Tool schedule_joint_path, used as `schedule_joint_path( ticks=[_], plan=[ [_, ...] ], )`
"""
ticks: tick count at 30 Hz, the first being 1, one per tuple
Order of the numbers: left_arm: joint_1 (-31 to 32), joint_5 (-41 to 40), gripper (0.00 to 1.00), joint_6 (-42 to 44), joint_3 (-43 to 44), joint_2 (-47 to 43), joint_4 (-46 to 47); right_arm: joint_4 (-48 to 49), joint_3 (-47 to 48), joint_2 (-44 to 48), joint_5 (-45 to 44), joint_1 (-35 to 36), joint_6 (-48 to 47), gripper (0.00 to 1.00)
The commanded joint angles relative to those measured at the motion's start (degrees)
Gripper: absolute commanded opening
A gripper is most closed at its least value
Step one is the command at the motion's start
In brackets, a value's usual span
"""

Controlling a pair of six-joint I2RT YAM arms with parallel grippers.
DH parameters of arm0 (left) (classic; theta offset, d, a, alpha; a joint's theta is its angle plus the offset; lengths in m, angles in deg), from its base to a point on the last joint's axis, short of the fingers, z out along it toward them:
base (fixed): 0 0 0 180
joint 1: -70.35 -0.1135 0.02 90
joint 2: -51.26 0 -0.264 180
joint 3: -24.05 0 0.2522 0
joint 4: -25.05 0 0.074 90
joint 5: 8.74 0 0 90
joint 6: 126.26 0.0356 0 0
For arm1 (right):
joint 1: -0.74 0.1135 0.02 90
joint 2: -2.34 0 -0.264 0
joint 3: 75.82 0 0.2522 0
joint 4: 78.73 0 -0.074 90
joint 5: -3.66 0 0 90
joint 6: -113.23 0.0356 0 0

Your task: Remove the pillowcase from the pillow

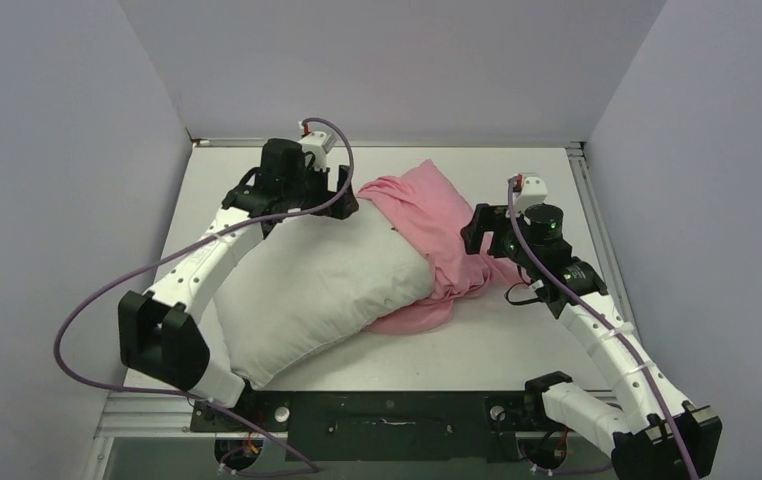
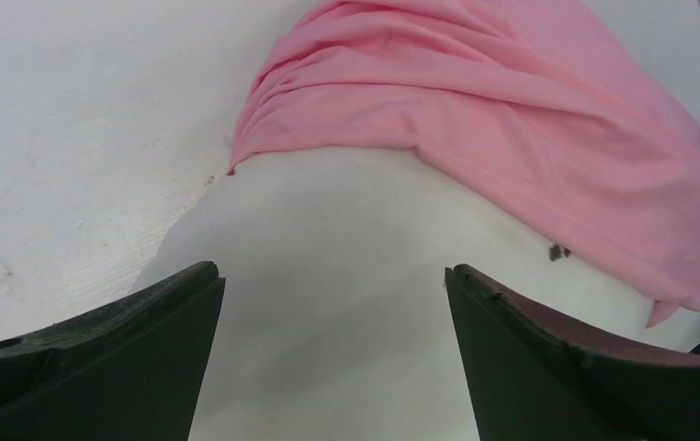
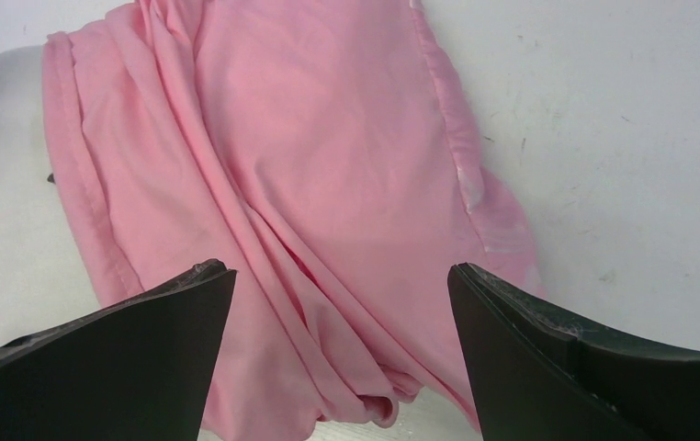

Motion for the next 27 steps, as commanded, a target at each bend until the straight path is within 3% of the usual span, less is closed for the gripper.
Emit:
schedule_joint_path(
  ticks=[1, 4, 7, 13, 16, 27],
  plan=[
    [-3.3, 9.3, 0.94, -1.4, 3.9, 7.8, 2.0, 4.9, 4.1, -2.3, 5.2, 0.1, -0.5, 0.9],
    [-4.4, 15.7, 0.91, -3.8, 3.7, 11.9, 4.6, 6.3, 5.1, -4.2, 6.3, 0.8, -0.3, 0.9],
    [-4.4, 20.7, 0.77, -5.2, 2.1, 13.7, 6.2, 7.3, 6.4, -6.1, 6.6, 1.8, -0.2, 0.9],
    [-3.5, 23.9, 0.21, -7.9, -2.7, 11.0, 10.1, 7.7, 10.8, -11.5, 4.4, 6.0, -1.6, 0.9],
    [-2.1, 22.3, 0.0, -6.9, -3.9, 8.0, 9.5, 6.9, 13.9, -14.3, 2.3, 8.9, -3.0, 0.9],
    [7.9, 8.6, 0.0, 0.7, -7.4, -3.7, 3.1, 2.7, 25.5, -25.1, 1.7, 12.3, -4.9, 0.9]
  ],
)
